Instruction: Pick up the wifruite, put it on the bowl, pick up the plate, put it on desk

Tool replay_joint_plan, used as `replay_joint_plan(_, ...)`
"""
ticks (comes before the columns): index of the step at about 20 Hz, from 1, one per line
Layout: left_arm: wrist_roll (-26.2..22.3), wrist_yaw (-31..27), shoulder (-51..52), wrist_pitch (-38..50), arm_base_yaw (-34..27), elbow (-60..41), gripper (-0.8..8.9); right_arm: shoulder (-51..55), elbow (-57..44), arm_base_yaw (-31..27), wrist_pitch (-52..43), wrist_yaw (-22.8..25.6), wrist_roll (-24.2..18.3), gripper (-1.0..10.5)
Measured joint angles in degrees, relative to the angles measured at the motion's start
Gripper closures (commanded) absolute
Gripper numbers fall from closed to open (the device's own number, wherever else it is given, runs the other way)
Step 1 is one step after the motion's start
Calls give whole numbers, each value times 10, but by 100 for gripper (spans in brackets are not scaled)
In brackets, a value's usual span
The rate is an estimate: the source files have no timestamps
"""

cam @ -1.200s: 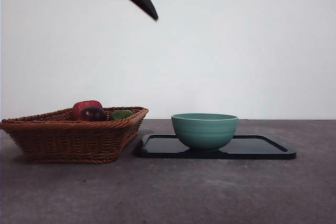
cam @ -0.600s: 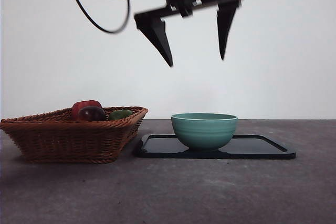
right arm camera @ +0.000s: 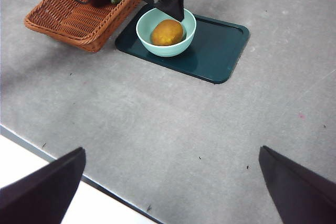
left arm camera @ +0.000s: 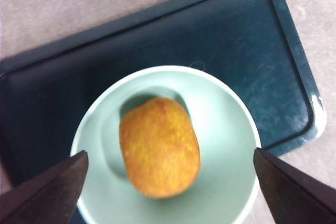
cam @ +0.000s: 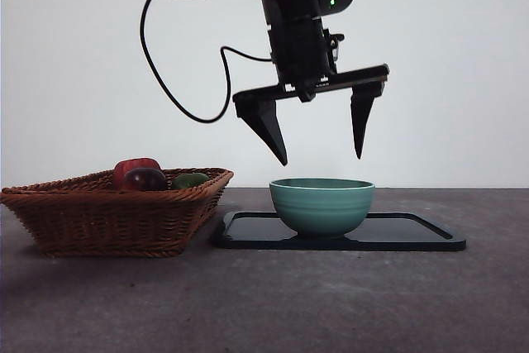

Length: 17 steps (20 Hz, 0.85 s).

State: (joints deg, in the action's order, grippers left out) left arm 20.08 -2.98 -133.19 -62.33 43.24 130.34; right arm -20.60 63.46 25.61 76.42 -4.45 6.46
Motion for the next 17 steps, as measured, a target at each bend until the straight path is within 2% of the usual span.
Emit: replay_joint_plan(17,-48,1,-50,6,5,2,383,0,0,0,0,0,0,358)
